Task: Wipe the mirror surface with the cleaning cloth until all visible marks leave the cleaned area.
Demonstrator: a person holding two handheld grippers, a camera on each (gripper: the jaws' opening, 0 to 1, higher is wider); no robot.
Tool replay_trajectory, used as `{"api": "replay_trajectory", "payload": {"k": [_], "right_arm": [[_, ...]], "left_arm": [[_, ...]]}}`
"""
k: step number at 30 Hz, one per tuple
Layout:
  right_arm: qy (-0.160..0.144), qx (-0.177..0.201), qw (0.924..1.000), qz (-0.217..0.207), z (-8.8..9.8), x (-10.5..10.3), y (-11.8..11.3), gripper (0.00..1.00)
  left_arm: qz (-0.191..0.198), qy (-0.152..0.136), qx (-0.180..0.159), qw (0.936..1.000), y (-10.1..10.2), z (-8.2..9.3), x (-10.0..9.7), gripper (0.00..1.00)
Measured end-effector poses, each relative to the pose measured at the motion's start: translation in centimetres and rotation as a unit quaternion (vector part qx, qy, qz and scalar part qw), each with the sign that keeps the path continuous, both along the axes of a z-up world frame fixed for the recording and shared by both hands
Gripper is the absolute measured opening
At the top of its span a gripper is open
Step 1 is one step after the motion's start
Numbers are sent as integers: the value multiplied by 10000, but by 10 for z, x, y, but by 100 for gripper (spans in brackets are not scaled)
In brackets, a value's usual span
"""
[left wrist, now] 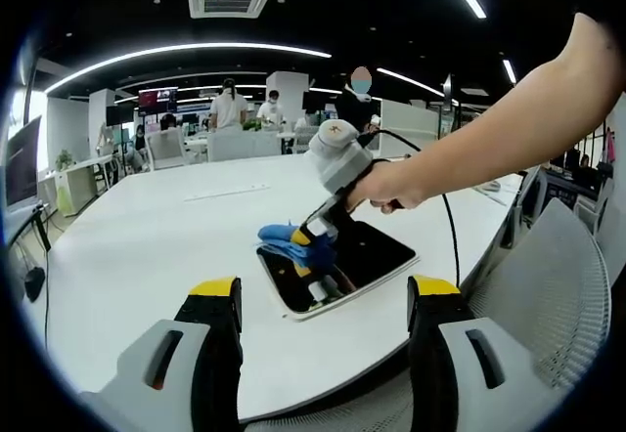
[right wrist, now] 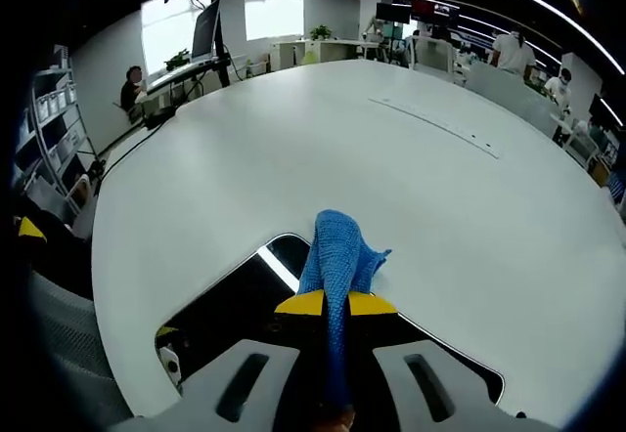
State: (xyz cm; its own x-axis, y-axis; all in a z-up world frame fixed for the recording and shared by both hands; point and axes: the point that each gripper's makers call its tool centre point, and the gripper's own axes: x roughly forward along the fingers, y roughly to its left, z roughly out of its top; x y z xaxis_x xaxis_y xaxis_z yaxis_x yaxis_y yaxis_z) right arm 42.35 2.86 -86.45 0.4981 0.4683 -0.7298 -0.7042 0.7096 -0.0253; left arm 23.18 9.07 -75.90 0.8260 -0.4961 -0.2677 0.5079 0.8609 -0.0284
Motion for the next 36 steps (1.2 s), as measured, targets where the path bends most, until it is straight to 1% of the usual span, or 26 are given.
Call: {"api": "replay_trajectory", "payload": {"k": [6,8,10,11,15,19,21,22,24,26,36], "right_arm": [[-3,11,10000,-35,0,-2,1,0],[-57,-12,10000,12,0,-4,1,0],[-127,-116,9997,185,-1,-5,2,0],[-203,-213,9990,349,0,-5,2,0],[-147,-170,9990,385,0,-10,2,0],[-157,-158,9987,465,0,-16,2,0],[-137,-146,9986,497,0,-19,3,0],[-81,-90,9987,486,0,-24,4,0],[-153,-108,9982,569,-1,-30,5,0],[-162,-95,9981,579,-1,-36,5,0],[-153,-117,9964,824,-1,-51,6,0]], "left_arm": [[0,3,3,10000,0,0,-1,67],[-1,4,5,10000,0,0,-1,67],[5,-2,15,10000,0,0,-1,67],[5,1,17,10000,0,-1,-1,67],[4,1,15,10000,0,-1,-2,67],[3,4,16,10000,-1,-1,-2,67],[4,3,16,10000,0,-1,-2,67],[5,3,16,10000,-1,-1,-2,67],[7,-3,13,10000,-1,-1,-2,67],[5,-4,13,10000,-1,-1,-2,67],[15,-5,14,10000,0,-2,-2,67]]}}
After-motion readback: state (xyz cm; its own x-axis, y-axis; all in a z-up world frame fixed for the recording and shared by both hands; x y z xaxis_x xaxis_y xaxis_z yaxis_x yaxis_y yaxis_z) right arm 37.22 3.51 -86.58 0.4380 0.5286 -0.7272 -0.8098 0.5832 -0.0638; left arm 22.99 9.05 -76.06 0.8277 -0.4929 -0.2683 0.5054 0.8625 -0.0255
